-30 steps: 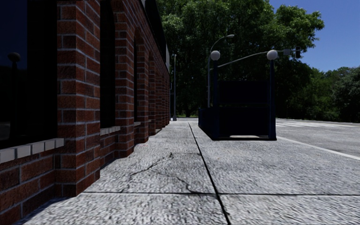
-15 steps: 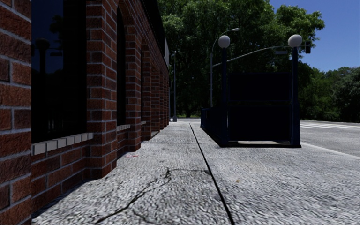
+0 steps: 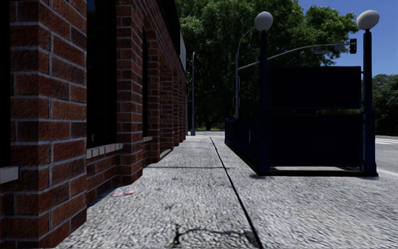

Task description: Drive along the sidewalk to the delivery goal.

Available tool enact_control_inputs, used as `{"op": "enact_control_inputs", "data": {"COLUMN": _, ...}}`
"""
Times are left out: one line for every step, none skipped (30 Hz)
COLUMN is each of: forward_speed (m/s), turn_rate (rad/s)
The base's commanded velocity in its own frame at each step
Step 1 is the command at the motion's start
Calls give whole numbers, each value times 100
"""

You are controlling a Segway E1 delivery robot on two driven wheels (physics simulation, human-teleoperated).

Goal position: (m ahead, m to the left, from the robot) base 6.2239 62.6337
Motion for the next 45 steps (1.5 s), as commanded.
{"op": "enact_control_inputs", "data": {"forward_speed": 200, "turn_rate": 0}}
{"op": "enact_control_inputs", "data": {"forward_speed": 200, "turn_rate": 0}}
{"op": "enact_control_inputs", "data": {"forward_speed": 200, "turn_rate": 0}}
{"op": "enact_control_inputs", "data": {"forward_speed": 200, "turn_rate": 0}}
{"op": "enact_control_inputs", "data": {"forward_speed": 200, "turn_rate": 0}}
{"op": "enact_control_inputs", "data": {"forward_speed": 200, "turn_rate": 0}}
{"op": "enact_control_inputs", "data": {"forward_speed": 200, "turn_rate": 0}}
{"op": "enact_control_inputs", "data": {"forward_speed": 200, "turn_rate": 0}}
{"op": "enact_control_inputs", "data": {"forward_speed": 200, "turn_rate": -53}}
{"op": "enact_control_inputs", "data": {"forward_speed": 200, "turn_rate": -53}}
{"op": "enact_control_inputs", "data": {"forward_speed": 200, "turn_rate": -66}}
{"op": "enact_control_inputs", "data": {"forward_speed": 200, "turn_rate": -73}}
{"op": "enact_control_inputs", "data": {"forward_speed": 200, "turn_rate": -35}}
{"op": "enact_control_inputs", "data": {"forward_speed": 200, "turn_rate": 0}}
{"op": "enact_control_inputs", "data": {"forward_speed": 200, "turn_rate": 0}}
{"op": "enact_control_inputs", "data": {"forward_speed": 200, "turn_rate": 0}}
{"op": "enact_control_inputs", "data": {"forward_speed": 200, "turn_rate": 0}}
{"op": "enact_control_inputs", "data": {"forward_speed": 200, "turn_rate": 0}}
{"op": "enact_control_inputs", "data": {"forward_speed": 200, "turn_rate": 0}}
{"op": "enact_control_inputs", "data": {"forward_speed": 200, "turn_rate": 0}}
{"op": "enact_control_inputs", "data": {"forward_speed": 200, "turn_rate": 0}}
{"op": "enact_control_inputs", "data": {"forward_speed": 200, "turn_rate": 0}}
{"op": "enact_control_inputs", "data": {"forward_speed": 200, "turn_rate": 0}}
{"op": "enact_control_inputs", "data": {"forward_speed": 200, "turn_rate": 0}}
{"op": "enact_control_inputs", "data": {"forward_speed": 200, "turn_rate": 0}}
{"op": "enact_control_inputs", "data": {"forward_speed": 200, "turn_rate": 0}}
{"op": "enact_control_inputs", "data": {"forward_speed": 200, "turn_rate": 0}}
{"op": "enact_control_inputs", "data": {"forward_speed": 200, "turn_rate": 0}}
{"op": "enact_control_inputs", "data": {"forward_speed": 200, "turn_rate": 0}}
{"op": "enact_control_inputs", "data": {"forward_speed": 200, "turn_rate": 0}}
{"op": "enact_control_inputs", "data": {"forward_speed": 200, "turn_rate": 0}}
{"op": "enact_control_inputs", "data": {"forward_speed": 200, "turn_rate": 0}}
{"op": "enact_control_inputs", "data": {"forward_speed": 200, "turn_rate": 0}}
{"op": "enact_control_inputs", "data": {"forward_speed": 200, "turn_rate": 0}}
{"op": "enact_control_inputs", "data": {"forward_speed": 200, "turn_rate": 0}}
{"op": "enact_control_inputs", "data": {"forward_speed": 200, "turn_rate": 0}}
{"op": "enact_control_inputs", "data": {"forward_speed": 200, "turn_rate": 0}}
{"op": "enact_control_inputs", "data": {"forward_speed": 200, "turn_rate": 0}}
{"op": "enact_control_inputs", "data": {"forward_speed": 200, "turn_rate": 0}}
{"op": "enact_control_inputs", "data": {"forward_speed": 200, "turn_rate": 0}}
{"op": "enact_control_inputs", "data": {"forward_speed": 200, "turn_rate": 0}}
{"op": "enact_control_inputs", "data": {"forward_speed": 200, "turn_rate": 0}}
{"op": "enact_control_inputs", "data": {"forward_speed": 200, "turn_rate": 0}}
{"op": "enact_control_inputs", "data": {"forward_speed": 200, "turn_rate": 0}}
{"op": "enact_control_inputs", "data": {"forward_speed": 200, "turn_rate": 0}}
